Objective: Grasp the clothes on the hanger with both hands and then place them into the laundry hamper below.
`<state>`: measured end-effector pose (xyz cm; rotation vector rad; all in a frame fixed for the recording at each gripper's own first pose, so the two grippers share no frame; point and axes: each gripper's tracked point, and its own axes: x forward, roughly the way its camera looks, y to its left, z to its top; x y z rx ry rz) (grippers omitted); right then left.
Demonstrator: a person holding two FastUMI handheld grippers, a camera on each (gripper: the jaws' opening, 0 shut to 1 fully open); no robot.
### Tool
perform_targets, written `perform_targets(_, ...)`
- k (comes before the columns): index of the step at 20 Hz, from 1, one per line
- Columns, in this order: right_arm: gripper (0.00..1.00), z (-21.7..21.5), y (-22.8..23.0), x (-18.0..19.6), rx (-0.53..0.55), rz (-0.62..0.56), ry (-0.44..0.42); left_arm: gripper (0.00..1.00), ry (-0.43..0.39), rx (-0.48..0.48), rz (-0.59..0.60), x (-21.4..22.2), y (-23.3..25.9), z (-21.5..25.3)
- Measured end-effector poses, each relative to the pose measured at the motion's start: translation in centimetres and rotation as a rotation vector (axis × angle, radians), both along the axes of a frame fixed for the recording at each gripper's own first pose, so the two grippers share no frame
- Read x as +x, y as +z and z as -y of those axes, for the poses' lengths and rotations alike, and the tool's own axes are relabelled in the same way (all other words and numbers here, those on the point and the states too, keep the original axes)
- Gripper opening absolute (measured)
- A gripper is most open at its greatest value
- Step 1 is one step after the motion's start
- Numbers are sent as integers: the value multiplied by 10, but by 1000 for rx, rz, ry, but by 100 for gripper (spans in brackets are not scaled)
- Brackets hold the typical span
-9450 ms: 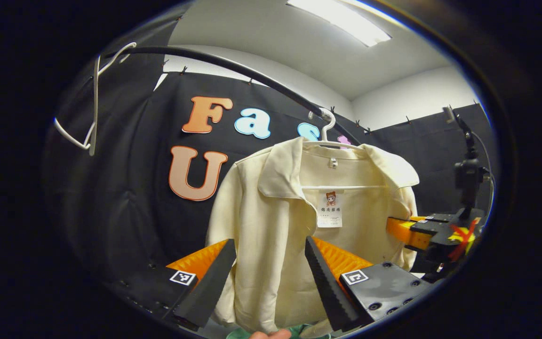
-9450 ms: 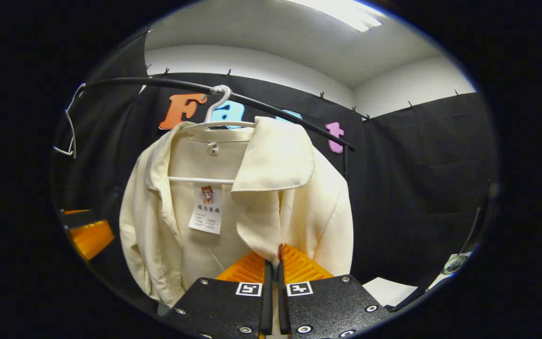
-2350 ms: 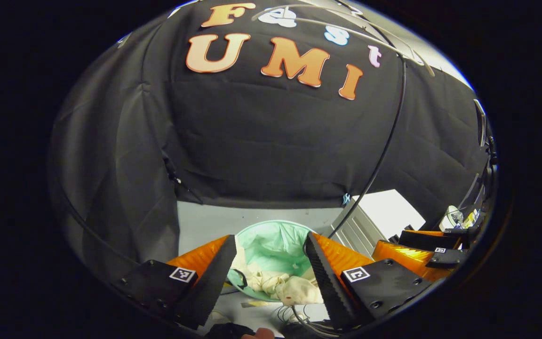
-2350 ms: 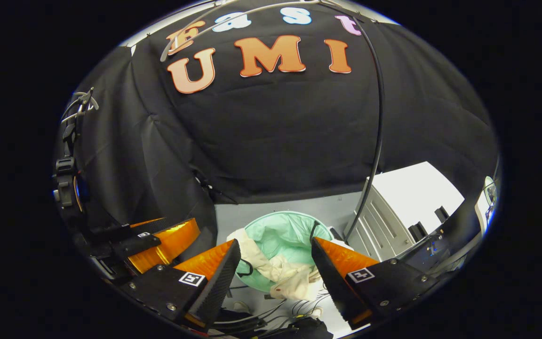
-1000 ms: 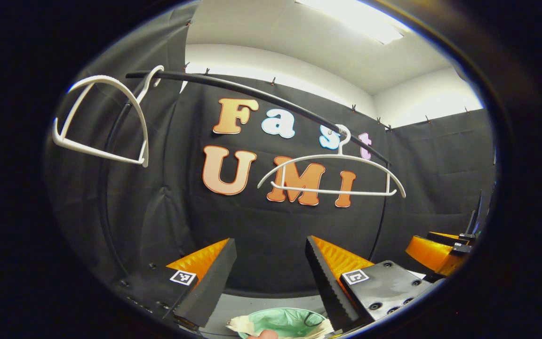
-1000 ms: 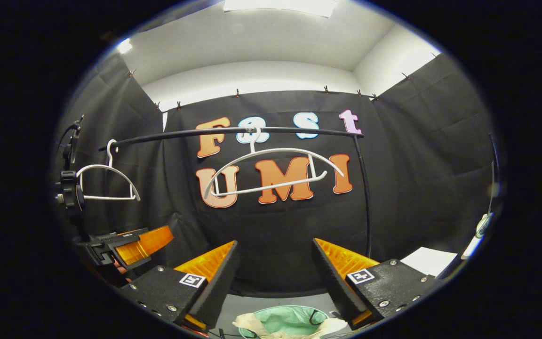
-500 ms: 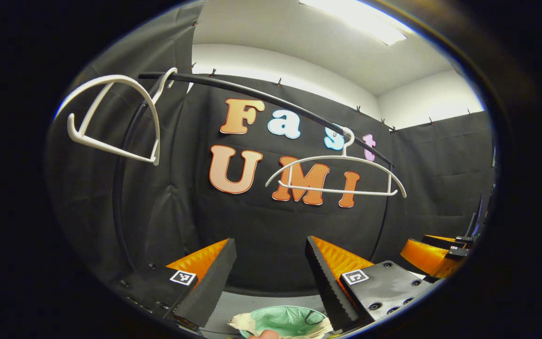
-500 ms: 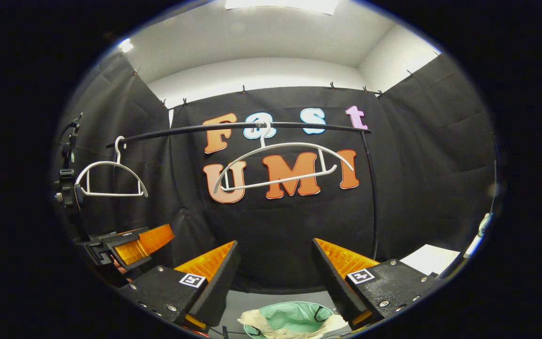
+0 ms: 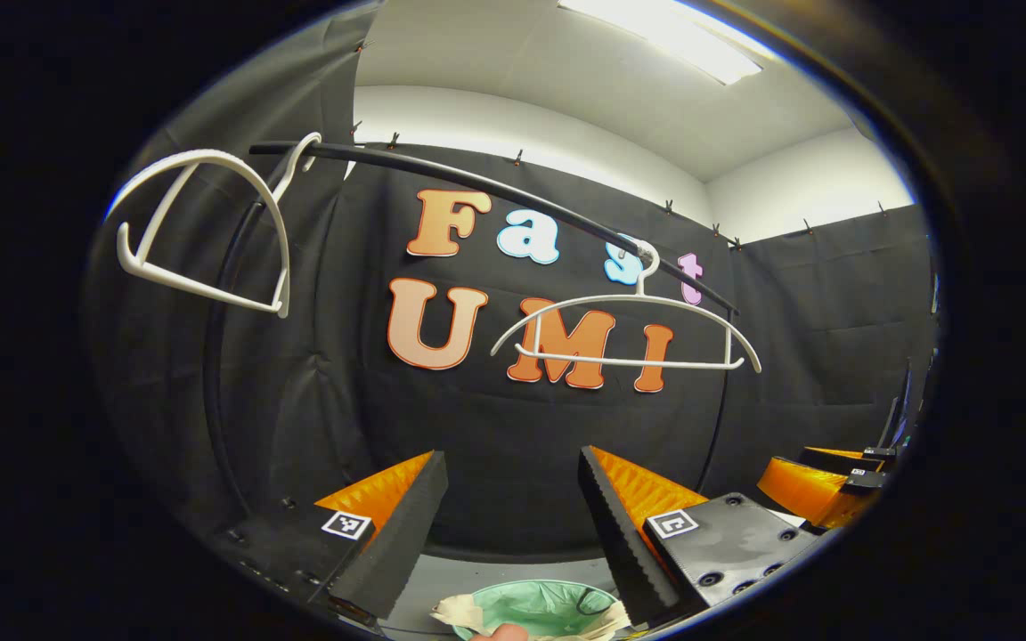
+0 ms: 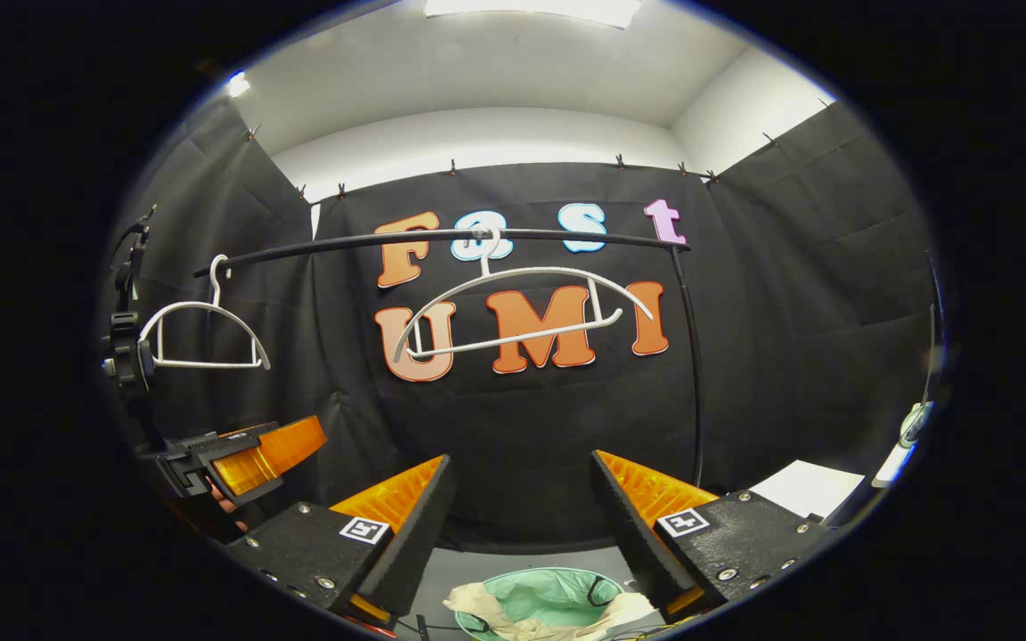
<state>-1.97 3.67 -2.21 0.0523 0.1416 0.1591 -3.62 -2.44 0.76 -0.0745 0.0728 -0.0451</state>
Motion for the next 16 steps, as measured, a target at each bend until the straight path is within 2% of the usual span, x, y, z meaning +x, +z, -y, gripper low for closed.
perform_targets(1,94,0,-2,-1,2,0,-3,97,-4,2,0,0,0,1)
perform_targets(5,94,-2,-3,-5,0,-8,1,97,-5,3,-8,-6,-2,1)
perform_targets(13,94,-9,-7,0,-1,-18,28,97,10,13,-14,-8,-5,-1)
perform_targets(15,94,-10,-9,2,-1,-22,31,94,12,13,-13,-5,-5,-1)
perform_targets(16,94,-10,-9,2,0,-21,30,97,12,14,-14,-6,-6,0)
